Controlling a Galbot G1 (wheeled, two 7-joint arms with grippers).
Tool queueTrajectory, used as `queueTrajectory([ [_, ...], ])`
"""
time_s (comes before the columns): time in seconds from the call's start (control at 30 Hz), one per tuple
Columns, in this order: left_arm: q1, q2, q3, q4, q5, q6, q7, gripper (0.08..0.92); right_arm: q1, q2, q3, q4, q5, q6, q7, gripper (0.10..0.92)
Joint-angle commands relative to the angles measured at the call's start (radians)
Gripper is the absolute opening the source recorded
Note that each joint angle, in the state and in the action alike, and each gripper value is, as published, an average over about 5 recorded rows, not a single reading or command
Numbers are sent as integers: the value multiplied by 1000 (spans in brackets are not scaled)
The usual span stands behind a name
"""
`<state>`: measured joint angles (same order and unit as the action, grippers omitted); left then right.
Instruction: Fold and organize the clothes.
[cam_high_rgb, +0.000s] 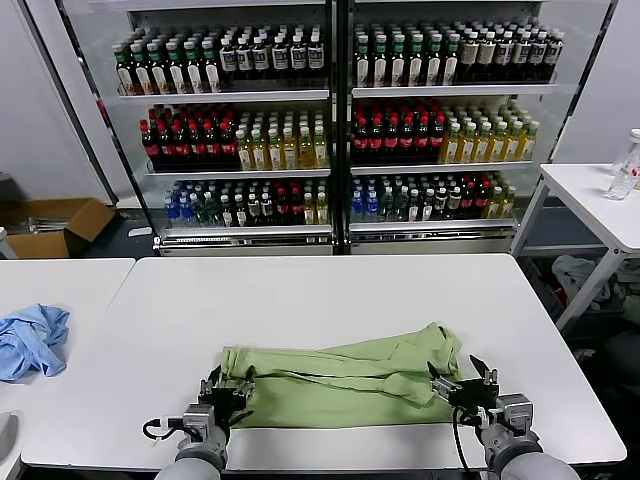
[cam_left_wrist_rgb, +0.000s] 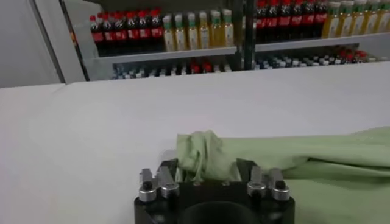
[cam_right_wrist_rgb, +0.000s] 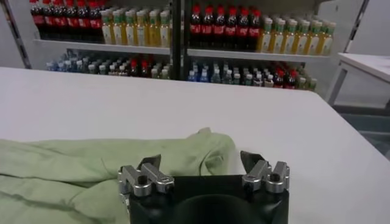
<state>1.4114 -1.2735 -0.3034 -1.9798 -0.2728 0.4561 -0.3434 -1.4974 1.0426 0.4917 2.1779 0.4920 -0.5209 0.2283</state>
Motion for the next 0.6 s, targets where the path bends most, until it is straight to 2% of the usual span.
queueTrajectory([
  [0.03,7,-41,-13,37,-55,32,-1,537,-6,-5,0,20,10,8,5,822],
  [0.23,27,-44,-73,14,-142,-1,55,364,2,-13,1,33,49,29,20,823],
  [0.33,38,-10,-126,1,-167,-22,92,277,16,-20,0,26,64,37,26,823],
  [0.43,35,56,-207,11,-193,-42,117,191,28,-27,0,23,78,41,28,823],
  [0.6,30,225,-387,42,-297,-54,136,100,42,-41,5,26,94,46,29,823],
])
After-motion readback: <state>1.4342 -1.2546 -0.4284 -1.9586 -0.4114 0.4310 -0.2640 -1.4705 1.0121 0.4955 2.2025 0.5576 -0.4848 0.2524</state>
